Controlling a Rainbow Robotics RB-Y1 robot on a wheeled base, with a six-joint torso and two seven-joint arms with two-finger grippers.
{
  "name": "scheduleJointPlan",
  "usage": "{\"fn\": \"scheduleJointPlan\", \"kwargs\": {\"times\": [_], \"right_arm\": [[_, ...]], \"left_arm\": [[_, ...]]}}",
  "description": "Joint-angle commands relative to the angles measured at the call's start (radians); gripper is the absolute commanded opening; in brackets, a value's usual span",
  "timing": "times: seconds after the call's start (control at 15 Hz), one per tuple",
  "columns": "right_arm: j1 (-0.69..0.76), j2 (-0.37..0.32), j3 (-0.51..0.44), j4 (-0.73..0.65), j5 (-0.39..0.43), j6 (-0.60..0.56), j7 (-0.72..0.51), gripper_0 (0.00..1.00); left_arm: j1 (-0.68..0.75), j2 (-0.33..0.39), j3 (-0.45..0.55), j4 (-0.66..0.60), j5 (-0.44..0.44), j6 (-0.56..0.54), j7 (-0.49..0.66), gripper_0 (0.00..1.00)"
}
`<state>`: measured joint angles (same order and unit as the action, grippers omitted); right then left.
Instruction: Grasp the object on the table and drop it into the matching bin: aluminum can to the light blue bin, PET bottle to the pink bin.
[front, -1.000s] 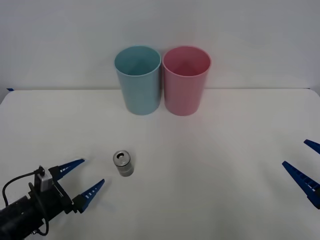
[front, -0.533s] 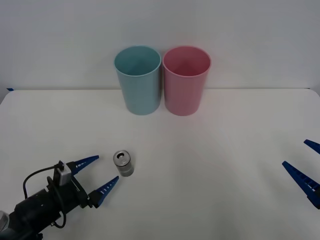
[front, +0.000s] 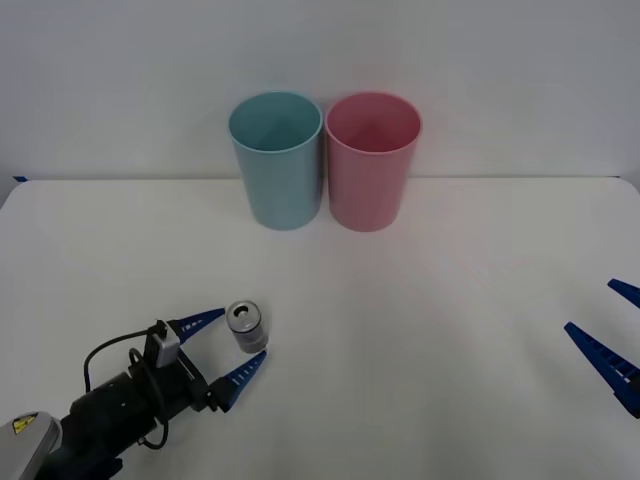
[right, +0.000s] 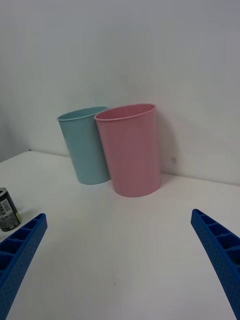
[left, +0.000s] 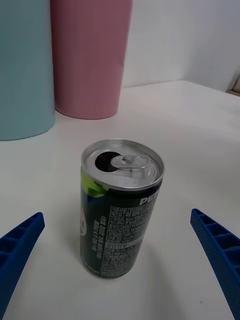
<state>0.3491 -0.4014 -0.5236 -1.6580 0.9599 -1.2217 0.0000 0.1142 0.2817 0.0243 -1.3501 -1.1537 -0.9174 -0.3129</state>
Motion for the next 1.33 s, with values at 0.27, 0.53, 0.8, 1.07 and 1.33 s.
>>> {"fn": "scheduleJointPlan", "kwargs": {"times": [0.27, 0.53, 0.8, 1.07, 1.33], "right_arm": [[0.000, 0.000, 0.000, 0.000, 0.000, 0.000, 0.000, 1.00], [0.000, 0.000, 0.000, 0.000, 0.000, 0.000, 0.000, 1.00], [0.000, 0.000, 0.000, 0.000, 0.000, 0.000, 0.000, 1.00], [0.000, 0.000, 0.000, 0.000, 0.000, 0.000, 0.000, 1.00], [0.000, 0.000, 0.000, 0.000, 0.000, 0.000, 0.000, 1.00]], "left_arm": [[-0.067, -0.047, -0.006, 0.066, -0.038, 0.015, -0.021, 1.00], [-0.071, -0.047, -0.014, 0.069, -0.037, 0.015, -0.026, 1.00], [-0.071, -0.047, -0.015, 0.069, -0.038, 0.015, -0.034, 0.04], [-0.073, -0.047, -0.020, 0.069, -0.040, 0.015, -0.034, 0.00], [-0.074, -0.047, -0.018, 0.069, -0.040, 0.015, -0.032, 0.00]]}}
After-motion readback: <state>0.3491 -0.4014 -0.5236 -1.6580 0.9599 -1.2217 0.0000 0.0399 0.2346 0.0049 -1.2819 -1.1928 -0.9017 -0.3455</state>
